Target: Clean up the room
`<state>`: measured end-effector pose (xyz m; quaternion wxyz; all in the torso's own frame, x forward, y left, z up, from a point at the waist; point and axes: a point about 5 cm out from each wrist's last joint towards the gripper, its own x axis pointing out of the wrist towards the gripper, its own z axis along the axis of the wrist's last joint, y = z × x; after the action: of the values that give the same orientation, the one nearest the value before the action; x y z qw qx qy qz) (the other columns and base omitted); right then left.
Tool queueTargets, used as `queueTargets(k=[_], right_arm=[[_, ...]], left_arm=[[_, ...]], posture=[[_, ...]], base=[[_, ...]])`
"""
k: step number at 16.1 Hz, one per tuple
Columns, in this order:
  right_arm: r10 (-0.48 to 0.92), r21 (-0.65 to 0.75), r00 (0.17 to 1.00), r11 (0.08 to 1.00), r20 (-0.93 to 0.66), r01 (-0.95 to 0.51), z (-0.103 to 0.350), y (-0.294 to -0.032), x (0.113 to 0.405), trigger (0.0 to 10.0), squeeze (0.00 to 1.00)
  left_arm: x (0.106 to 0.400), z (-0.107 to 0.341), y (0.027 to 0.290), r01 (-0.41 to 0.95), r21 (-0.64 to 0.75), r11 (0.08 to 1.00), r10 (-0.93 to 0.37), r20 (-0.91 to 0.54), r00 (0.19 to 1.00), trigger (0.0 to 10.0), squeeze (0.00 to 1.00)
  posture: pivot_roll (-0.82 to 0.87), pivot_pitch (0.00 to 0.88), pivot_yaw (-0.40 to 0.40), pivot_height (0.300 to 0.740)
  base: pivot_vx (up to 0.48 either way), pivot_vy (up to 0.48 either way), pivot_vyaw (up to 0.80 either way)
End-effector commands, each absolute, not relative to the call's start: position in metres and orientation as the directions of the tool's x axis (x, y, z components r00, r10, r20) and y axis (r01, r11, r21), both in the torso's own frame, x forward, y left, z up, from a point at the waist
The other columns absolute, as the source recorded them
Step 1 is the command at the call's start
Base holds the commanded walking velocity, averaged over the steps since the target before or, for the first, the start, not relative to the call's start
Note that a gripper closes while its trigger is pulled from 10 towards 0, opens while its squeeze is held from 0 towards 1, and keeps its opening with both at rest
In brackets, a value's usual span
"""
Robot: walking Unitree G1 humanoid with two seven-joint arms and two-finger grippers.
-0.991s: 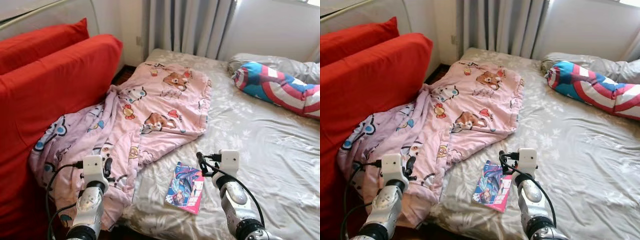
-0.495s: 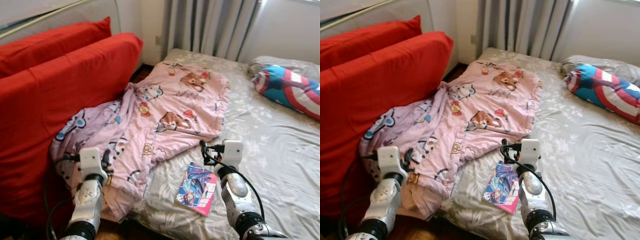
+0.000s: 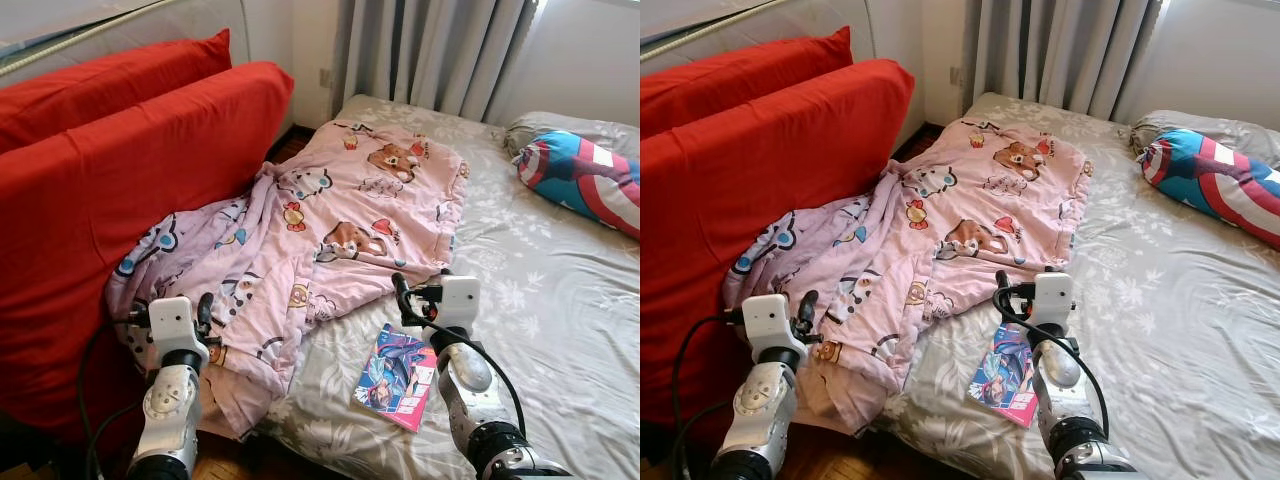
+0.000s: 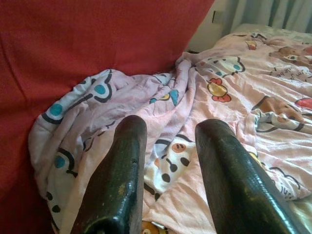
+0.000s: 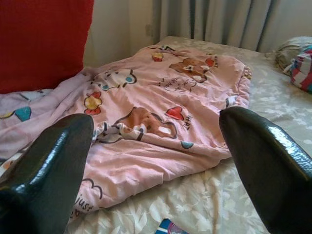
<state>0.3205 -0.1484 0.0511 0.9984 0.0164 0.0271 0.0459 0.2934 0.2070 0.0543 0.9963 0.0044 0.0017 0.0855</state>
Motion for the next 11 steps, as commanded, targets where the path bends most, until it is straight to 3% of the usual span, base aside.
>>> queueTargets(k=[1,8,11], right_arm=[[0.094,0.011,0.993,0.996,-0.077,-0.094,0.0498,-0.1476,0.3212,10.0,0.00],[0.065,0.055,0.992,0.997,-0.108,-0.059,0.0447,-0.1474,0.3195,10.0,0.00],[0.078,0.041,0.993,0.996,-0.089,-0.074,0.0461,-0.1458,0.3189,10.0,0.00]], left_arm=[[0.2938,0.0569,0.2039,-0.151,0.010,0.989,0.151,0.005,0.989,10.0,0.00],[0.2913,0.0543,0.2035,-0.142,0.013,0.990,0.142,-0.009,0.990,10.0,0.00],[0.2914,0.0542,0.2032,-0.137,0.014,0.991,0.137,-0.012,0.991,10.0,0.00]], posture=[[-0.12,0.055,-0.047,0.730],[-0.12,0.036,-0.043,0.650],[-0.12,0.036,-0.043,0.645]], base=[[0.000,0.000,0.00],[0.000,0.000,0.00],[0.000,0.000,0.00]])
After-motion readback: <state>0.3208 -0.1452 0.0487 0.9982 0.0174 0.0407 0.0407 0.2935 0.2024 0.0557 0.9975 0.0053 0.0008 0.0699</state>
